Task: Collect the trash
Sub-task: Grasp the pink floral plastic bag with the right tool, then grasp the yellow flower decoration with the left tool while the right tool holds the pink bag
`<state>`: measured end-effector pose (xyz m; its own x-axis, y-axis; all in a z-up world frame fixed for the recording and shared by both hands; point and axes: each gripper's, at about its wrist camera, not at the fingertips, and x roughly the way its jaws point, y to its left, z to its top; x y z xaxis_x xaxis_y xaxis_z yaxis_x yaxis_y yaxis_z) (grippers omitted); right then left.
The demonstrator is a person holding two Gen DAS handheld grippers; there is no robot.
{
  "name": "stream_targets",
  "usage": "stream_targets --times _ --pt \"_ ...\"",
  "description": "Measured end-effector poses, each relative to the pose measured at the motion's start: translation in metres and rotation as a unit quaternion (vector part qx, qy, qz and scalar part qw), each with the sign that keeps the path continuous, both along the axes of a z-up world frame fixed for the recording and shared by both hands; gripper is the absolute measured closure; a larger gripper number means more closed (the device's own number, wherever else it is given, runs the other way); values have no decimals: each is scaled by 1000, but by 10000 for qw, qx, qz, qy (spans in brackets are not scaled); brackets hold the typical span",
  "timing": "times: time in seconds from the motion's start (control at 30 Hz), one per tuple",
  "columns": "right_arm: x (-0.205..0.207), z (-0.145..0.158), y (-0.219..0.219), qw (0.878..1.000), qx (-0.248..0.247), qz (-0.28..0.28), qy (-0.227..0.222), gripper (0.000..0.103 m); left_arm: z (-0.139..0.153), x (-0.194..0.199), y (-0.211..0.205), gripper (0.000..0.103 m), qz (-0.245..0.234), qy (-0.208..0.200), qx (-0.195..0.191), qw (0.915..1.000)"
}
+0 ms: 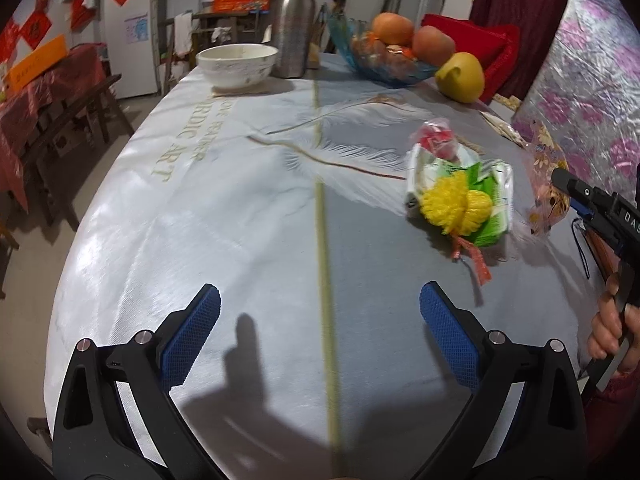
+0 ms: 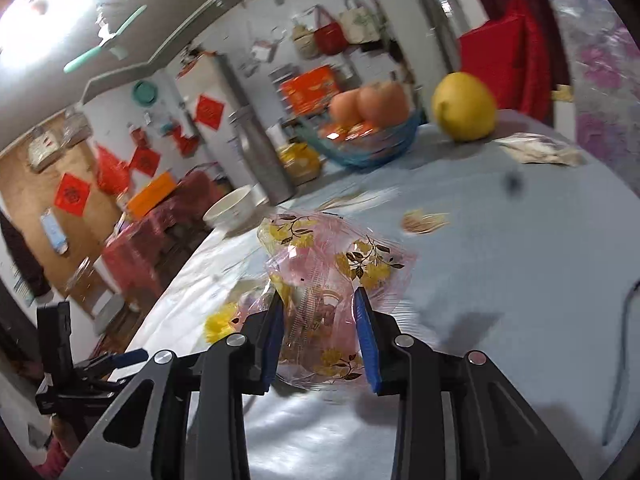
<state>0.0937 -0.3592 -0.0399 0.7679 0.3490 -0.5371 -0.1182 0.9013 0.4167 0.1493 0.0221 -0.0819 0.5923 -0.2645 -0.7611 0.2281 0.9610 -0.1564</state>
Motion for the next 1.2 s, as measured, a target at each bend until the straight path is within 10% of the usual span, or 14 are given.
stream_targets --times 0.63,1.2 --pt "11 -30 -26 9984 -30 -341 439 44 4 77 -83 7 -431 386 -410 9975" --pt "11 -30 -28 9988 50 -305 377 38 10 12 7 7 -111 183 -748 9970"
